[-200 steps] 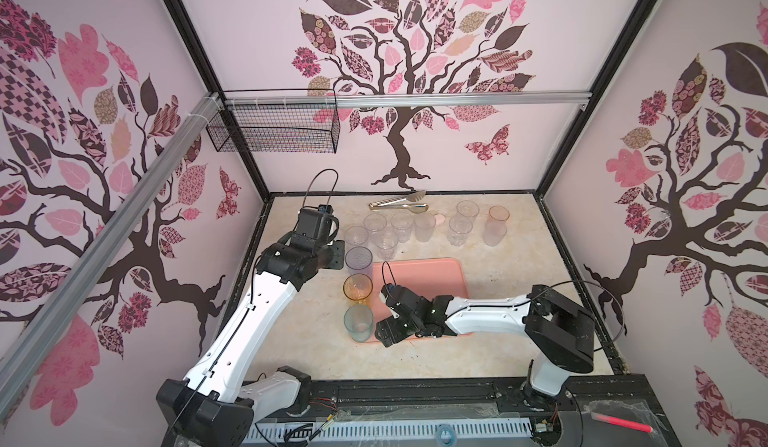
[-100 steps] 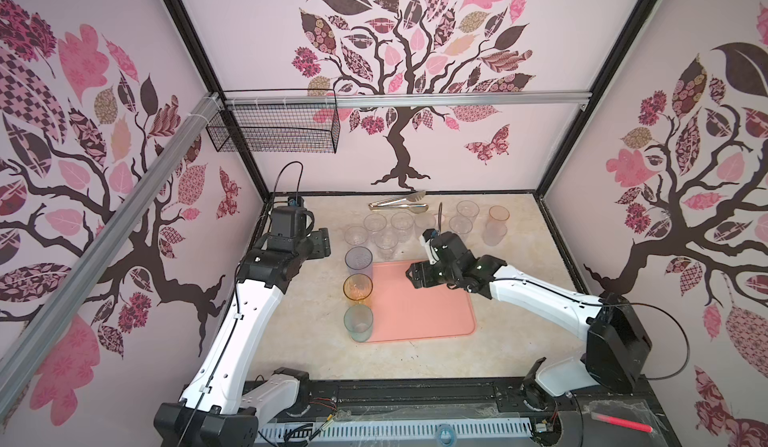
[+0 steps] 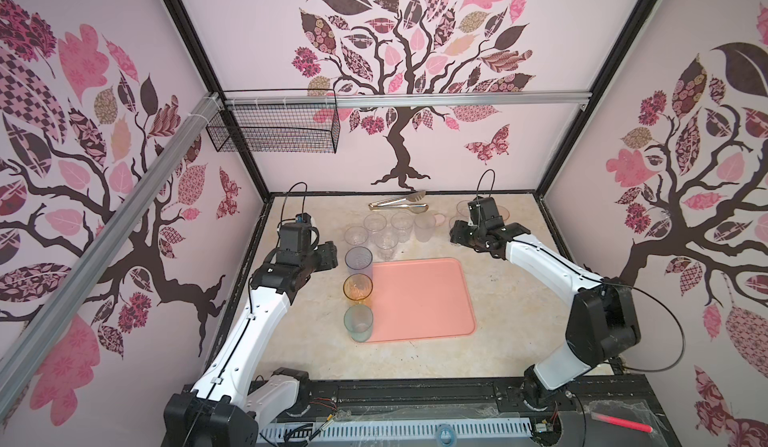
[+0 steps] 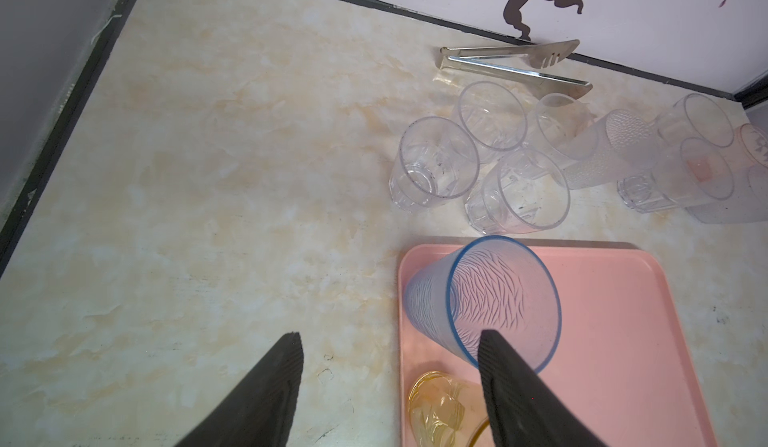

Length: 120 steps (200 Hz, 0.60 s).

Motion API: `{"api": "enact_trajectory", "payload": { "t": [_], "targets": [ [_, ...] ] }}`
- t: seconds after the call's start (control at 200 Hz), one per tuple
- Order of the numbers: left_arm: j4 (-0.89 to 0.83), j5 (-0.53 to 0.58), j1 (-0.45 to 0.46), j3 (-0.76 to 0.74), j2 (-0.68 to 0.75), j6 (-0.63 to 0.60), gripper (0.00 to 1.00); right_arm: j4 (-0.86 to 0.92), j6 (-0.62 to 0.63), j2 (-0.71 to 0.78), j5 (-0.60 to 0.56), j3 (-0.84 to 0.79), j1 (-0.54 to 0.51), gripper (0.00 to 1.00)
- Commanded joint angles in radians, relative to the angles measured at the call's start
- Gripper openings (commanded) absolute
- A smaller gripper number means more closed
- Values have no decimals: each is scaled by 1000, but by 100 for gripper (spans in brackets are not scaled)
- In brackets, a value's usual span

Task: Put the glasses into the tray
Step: 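Reach the right gripper over the clear faceted glasses beyond the tray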

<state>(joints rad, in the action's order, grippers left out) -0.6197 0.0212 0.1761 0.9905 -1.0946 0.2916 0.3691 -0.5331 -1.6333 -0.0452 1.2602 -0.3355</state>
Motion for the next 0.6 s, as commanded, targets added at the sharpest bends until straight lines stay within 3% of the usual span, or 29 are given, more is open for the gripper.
{"api": "enact_trajectory", "payload": {
  "t": [0.0,0.37,0.595],
  "targets": [
    [47,40,-3,-33,-17,21,72,28,-45,-61,-22,73,69,50],
    [60,60,-4,-83,-17,30,73,81,21,-258,-99,249,102,36],
    [69,44,-3,-94,-15,17,73,114,23,-302,-121,276,103,28]
  ]
}}
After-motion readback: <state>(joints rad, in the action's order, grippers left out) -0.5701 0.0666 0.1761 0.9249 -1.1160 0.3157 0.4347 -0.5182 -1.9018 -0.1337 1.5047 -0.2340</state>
